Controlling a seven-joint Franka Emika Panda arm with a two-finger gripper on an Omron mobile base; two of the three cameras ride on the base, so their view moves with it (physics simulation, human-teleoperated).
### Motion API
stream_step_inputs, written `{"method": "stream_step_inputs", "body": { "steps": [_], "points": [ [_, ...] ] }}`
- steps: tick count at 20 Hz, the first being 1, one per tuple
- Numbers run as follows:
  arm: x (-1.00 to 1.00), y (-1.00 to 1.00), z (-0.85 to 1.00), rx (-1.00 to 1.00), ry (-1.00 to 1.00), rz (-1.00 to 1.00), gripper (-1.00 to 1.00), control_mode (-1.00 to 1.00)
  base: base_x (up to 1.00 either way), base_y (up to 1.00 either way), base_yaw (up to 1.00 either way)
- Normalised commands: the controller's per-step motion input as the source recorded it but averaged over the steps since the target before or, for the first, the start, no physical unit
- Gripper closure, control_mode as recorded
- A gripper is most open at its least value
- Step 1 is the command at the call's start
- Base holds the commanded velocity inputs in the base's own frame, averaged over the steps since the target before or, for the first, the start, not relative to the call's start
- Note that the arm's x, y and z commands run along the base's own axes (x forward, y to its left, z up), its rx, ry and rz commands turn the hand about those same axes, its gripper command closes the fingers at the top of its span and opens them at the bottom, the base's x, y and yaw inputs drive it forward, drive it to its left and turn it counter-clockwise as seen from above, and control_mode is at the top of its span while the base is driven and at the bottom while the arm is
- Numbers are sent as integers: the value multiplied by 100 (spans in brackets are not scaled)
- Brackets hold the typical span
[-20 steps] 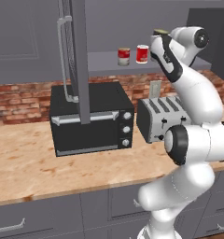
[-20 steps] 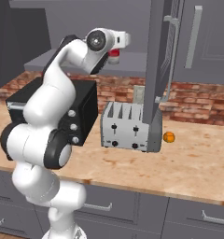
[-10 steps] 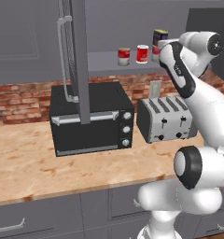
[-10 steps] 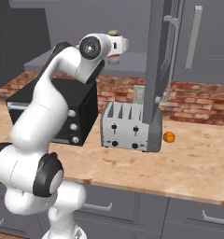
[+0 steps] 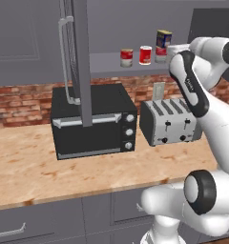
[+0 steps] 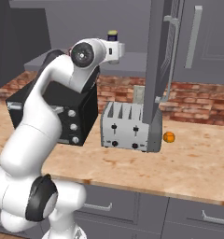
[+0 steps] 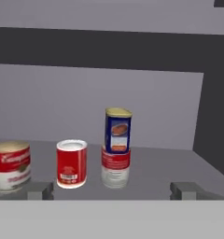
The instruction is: Stack two cans on top of the other two cans in the cabinet.
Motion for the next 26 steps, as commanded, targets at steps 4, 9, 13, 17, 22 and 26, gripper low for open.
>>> {"method": "stream_step_inputs", "body": {
  "steps": [4,9,13,17,22,26],
  "points": [
    [-33,2,0,0,0,0,-100,-100,0,0,0],
    [-26,25,-5,0,1,0,-100,-100,0,0,0],
    [-39,44,-13,0,1,0,-100,-100,0,0,0],
    [-42,44,-17,0,2,0,-100,-100,0,0,0],
    [-33,41,-9,0,3,0,-100,-100,0,0,0],
    [-24,37,0,0,1,0,-100,-100,0,0,0]
  ]
}}
